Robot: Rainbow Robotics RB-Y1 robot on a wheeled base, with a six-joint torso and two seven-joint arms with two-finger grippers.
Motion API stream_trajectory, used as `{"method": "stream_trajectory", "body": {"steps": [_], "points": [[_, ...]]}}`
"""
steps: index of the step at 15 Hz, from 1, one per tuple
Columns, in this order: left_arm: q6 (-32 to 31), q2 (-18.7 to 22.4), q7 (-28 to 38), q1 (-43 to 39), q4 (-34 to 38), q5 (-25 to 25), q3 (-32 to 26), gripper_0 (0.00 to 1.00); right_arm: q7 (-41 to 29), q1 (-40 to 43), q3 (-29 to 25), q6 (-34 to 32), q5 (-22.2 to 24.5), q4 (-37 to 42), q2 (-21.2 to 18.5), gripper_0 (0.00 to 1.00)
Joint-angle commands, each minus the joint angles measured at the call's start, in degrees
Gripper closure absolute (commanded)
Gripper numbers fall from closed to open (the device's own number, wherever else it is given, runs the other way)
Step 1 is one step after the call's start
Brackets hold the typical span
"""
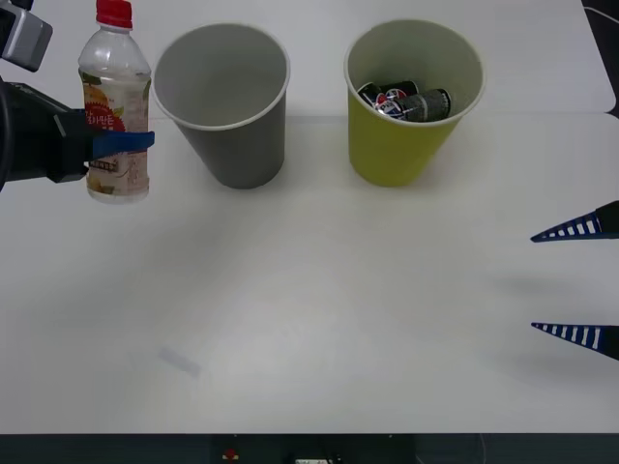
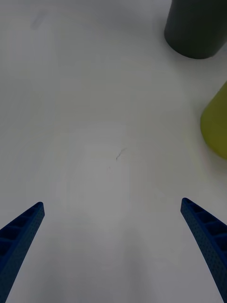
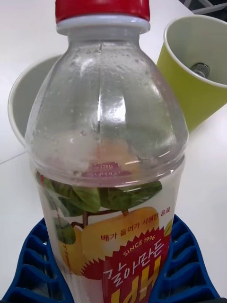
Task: Put the can into the green bin and the plastic bottle into the gray bin
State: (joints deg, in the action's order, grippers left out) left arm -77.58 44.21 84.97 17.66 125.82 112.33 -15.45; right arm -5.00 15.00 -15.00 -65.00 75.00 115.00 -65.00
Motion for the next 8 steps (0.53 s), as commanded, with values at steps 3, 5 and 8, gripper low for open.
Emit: {"method": "stream_trajectory", "body": {"steps": [3, 5, 8], "points": [[-0.8, 2.7, 0.0, 13.8, -11.3, 0.4, 7.4, 1.0, 0.0, 0.0, 0.0, 0.0, 0.0, 0.0, 0.0, 0.0], [-0.9, 2.9, 0.0, 20.0, -17.2, 0.9, 11.1, 1.0, 0.0, 0.0, 0.0, 0.0, 0.0, 0.0, 0.0, 0.0], [-0.3, 2.4, 0.0, 27.5, -24.4, 1.9, 16.2, 1.0, 0.0, 0.0, 0.0, 0.0, 0.0, 0.0, 0.0, 0.0]]}}
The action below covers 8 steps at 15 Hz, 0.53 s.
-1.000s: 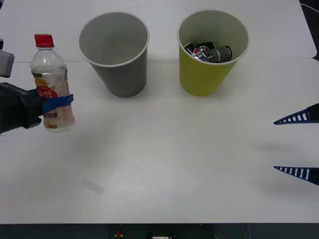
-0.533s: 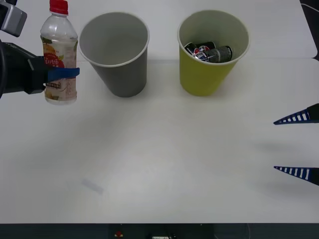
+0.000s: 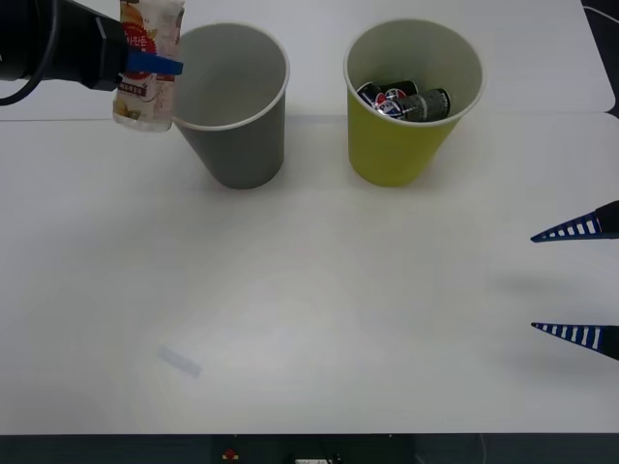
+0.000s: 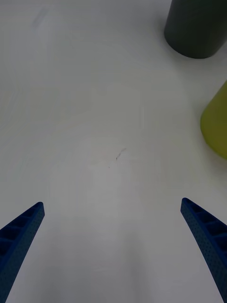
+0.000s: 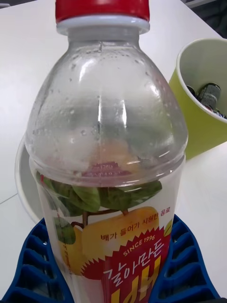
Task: Put the can into the green bin and the plastic bottle into the gray bin
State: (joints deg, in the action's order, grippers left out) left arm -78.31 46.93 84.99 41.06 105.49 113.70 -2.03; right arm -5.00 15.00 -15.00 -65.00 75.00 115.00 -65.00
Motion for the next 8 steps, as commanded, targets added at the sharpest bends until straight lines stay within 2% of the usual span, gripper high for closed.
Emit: {"method": "stream_trajectory", "body": {"steps": [1, 5, 8], "points": [[0.6, -1.2, 0.0, 6.6, -6.4, 1.3, 4.5, 1.0, 0.0, 0.0, 0.0, 0.0, 0.0, 0.0, 0.0, 0.0], [1.0, -8.3, -1.4, 13.2, -14.8, 8.6, 6.7, 1.0, 0.0, 0.0, 0.0, 0.0, 0.0, 0.0, 0.0, 0.0], [2.2, -11.2, -2.3, 14.6, -17.5, 12.9, 7.1, 1.0, 0.0, 0.0, 0.0, 0.0, 0.0, 0.0, 0.0, 0.0]]}}
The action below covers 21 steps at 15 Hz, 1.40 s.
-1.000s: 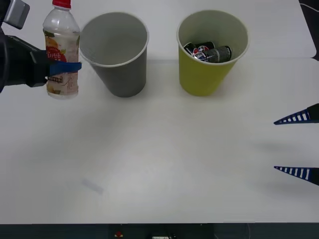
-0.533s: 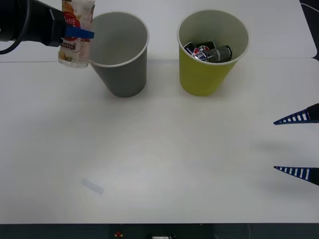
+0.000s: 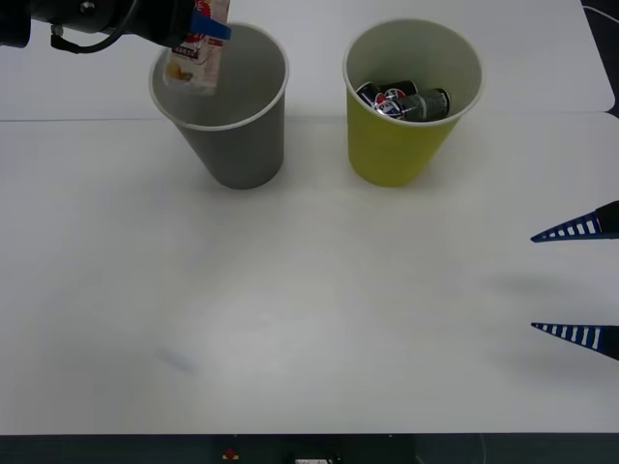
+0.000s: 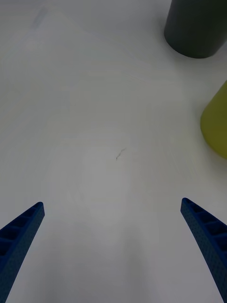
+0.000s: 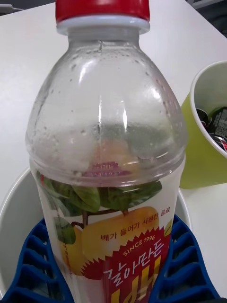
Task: Put the can into the green bin and the plastic bottle into the gray bin
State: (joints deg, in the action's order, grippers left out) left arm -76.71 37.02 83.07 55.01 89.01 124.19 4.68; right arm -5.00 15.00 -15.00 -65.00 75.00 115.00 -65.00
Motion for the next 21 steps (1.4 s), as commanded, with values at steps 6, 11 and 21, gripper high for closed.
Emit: {"method": "stream_trajectory", "body": {"steps": [6, 11, 21], "points": [[0.9, -1.2, -4.8, 0.5, -1.0, 3.6, 1.1, 0.08, 0.0, 0.0, 0.0, 0.0, 0.0, 0.0, 0.0, 0.0], [-1.4, -0.3, -7.8, 0.0, 0.9, 3.2, 1.0, 0.0, 0.0, 0.0, 0.0, 0.0, 0.0, 0.0, 0.0, 0.0], [-0.9, 4.8, -23.2, -19.5, 12.1, -21.4, -14.3, 0.0, 0.0, 0.0, 0.0, 0.0, 0.0, 0.0, 0.0, 0.0]]}}
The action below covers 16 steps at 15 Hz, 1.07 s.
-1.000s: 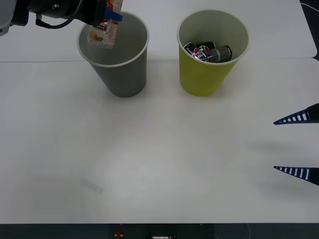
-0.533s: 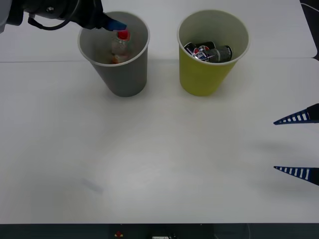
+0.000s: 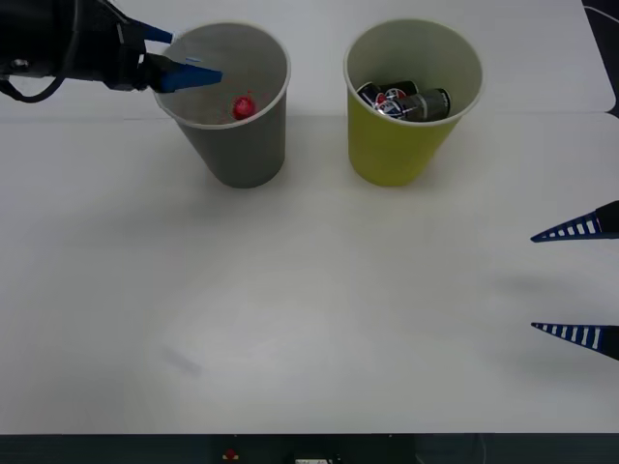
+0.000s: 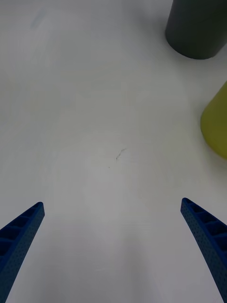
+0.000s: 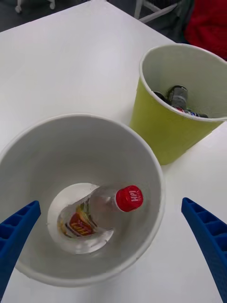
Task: Put the can into the green bin and the plastic bottle into the gray bin
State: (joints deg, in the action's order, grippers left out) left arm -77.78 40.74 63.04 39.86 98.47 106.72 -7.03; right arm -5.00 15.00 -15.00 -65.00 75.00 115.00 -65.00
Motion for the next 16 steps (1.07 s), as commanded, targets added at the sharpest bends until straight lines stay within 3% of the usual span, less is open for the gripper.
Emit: {"method": "stream_trajectory", "body": {"steps": [1, 6, 16], "points": [[0.3, 1.6, -5.7, -7.0, 3.3, -6.6, -4.1, 0.0, 0.0, 0.0, 0.0, 0.0, 0.0, 0.0, 0.0, 0.0], [0.2, 5.1, -22.0, -19.7, 3.8, -17.6, -9.8, 0.0, 0.0, 0.0, 0.0, 0.0, 0.0, 0.0, 0.0, 0.0], [0.2, 9.9, -44.1, -42.1, 7.6, -27.8, -15.8, 0.0, 0.0, 0.0, 0.0, 0.0, 0.0, 0.0, 0.0, 0.0]]}}
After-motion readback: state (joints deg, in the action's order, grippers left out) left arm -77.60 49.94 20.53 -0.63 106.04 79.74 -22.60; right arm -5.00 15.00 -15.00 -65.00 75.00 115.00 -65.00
